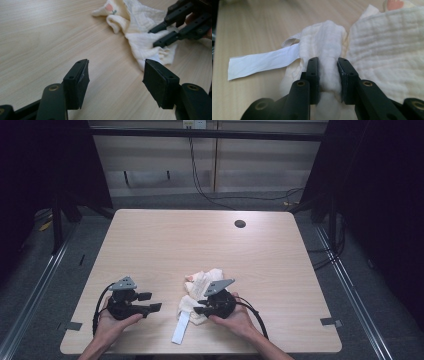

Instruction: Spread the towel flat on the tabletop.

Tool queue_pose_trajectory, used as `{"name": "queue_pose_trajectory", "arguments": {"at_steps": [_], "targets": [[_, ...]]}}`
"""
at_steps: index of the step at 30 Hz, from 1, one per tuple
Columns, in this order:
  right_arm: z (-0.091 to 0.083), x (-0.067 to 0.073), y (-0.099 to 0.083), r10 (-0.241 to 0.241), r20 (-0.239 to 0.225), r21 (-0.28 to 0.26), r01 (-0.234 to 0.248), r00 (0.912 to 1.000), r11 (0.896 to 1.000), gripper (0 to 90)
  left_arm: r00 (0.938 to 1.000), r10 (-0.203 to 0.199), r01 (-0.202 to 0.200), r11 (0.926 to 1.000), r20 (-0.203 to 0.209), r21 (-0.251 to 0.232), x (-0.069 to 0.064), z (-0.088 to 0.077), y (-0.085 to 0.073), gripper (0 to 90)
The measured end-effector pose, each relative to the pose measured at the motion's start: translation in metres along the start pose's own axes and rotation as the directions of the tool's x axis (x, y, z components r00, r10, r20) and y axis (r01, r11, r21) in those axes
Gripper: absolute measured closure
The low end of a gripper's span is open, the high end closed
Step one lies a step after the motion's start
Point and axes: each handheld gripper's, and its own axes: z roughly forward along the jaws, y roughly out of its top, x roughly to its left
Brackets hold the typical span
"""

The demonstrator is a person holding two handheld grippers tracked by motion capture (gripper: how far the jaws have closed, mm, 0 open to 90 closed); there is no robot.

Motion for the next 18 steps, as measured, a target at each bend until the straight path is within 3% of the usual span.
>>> {"name": "queue_pose_trajectory", "arguments": {"at_steps": [3, 6, 11, 14, 17, 18], "targets": [[-0.007, 0.002, -0.004, -0.019, -0.027, 0.02, 0.019, 0.9995, 1.0, 72.0, 0.9999, 0.002, -0.002, 0.9999, 0.013, -0.012, 0.0, 0.005, 0.008, 40.5], [-0.013, -0.001, -0.009, -0.029, -0.031, 0.026, 0.029, 0.9991, 0.999, 64.0, 0.9984, 0.041, -0.04, 0.9991, 0.039, -0.012, -0.004, 0.01, 0.018, 49.5], [-0.027, -0.009, -0.016, -0.008, 0.024, 0.047, 0.007, 0.9997, 0.999, 51.4, 0.9948, 0.086, -0.086, 0.9963, 0.055, -0.008, -0.01, 0.015, 0.03, 54.5], [-0.037, -0.011, -0.019, 0.033, 0.057, 0.042, -0.035, 0.9978, 0.999, 44.9, 0.9934, 0.073, -0.072, 0.9973, 0.089, -0.017, -0.009, 0.023, 0.027, 56.1], [-0.044, -0.007, -0.017, 0.039, 0.079, 0.011, -0.04, 0.9961, 0.999, 44.6, 0.9929, 0.095, -0.097, 0.995, 0.071, 0.022, -0.011, 0.029, 0.022, 55.5], [-0.045, -0.006, -0.015, 0.046, 0.075, -0.001, -0.046, 0.9961, 0.999, 45.8, 0.9935, 0.086, -0.088, 0.996, 0.074, 0.018, -0.011, 0.029, 0.02, 55.0]]}}
